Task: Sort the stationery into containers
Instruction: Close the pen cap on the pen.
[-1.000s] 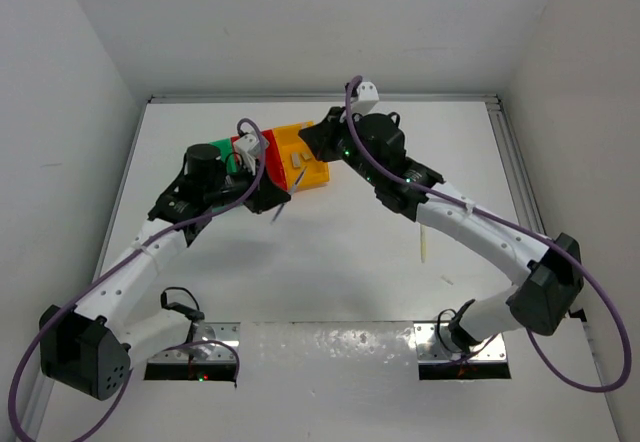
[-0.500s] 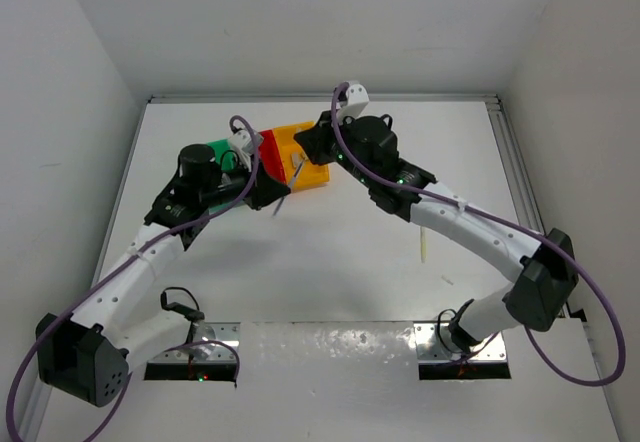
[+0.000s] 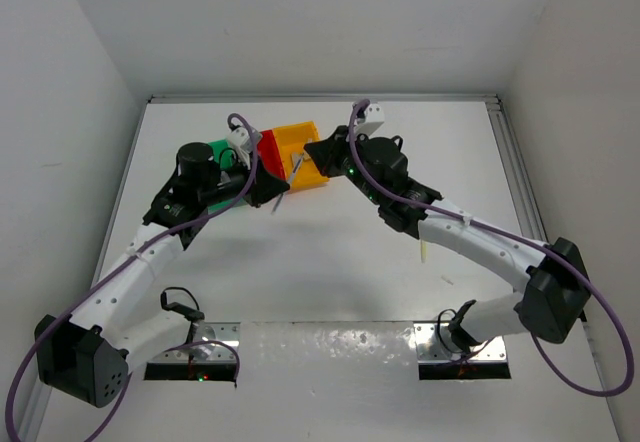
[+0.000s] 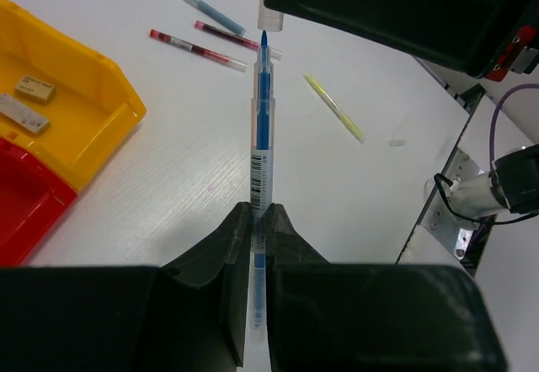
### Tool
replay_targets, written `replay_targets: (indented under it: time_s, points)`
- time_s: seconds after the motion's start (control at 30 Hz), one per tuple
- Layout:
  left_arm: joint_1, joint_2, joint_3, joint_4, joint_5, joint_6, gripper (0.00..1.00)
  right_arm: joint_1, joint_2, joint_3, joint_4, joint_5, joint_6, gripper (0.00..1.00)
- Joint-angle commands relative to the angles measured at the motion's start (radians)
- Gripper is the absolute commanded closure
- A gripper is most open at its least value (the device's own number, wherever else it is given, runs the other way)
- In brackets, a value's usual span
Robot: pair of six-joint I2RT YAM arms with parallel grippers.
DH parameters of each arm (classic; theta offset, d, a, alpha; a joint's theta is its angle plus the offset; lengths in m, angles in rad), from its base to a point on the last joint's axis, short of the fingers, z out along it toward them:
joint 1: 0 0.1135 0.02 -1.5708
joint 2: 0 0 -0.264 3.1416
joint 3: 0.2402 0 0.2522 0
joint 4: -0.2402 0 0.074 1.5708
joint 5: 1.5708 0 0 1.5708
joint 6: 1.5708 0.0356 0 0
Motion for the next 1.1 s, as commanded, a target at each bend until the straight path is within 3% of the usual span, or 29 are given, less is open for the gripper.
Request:
replay_targets:
  time_s: [0.0, 1.07]
  points:
    - [-0.010, -0.009, 0.040, 0.048, -0.008, 0.001, 1.00, 0.003, -0.045, -0.014, 0.105, 0.040, 0.047, 1.00]
    - [-0.050, -0.003, 0.060, 0.065, -0.060, -0.031, 1.00, -0.009, -0.020, -0.048, 0.134, 0.058, 0.091, 1.00]
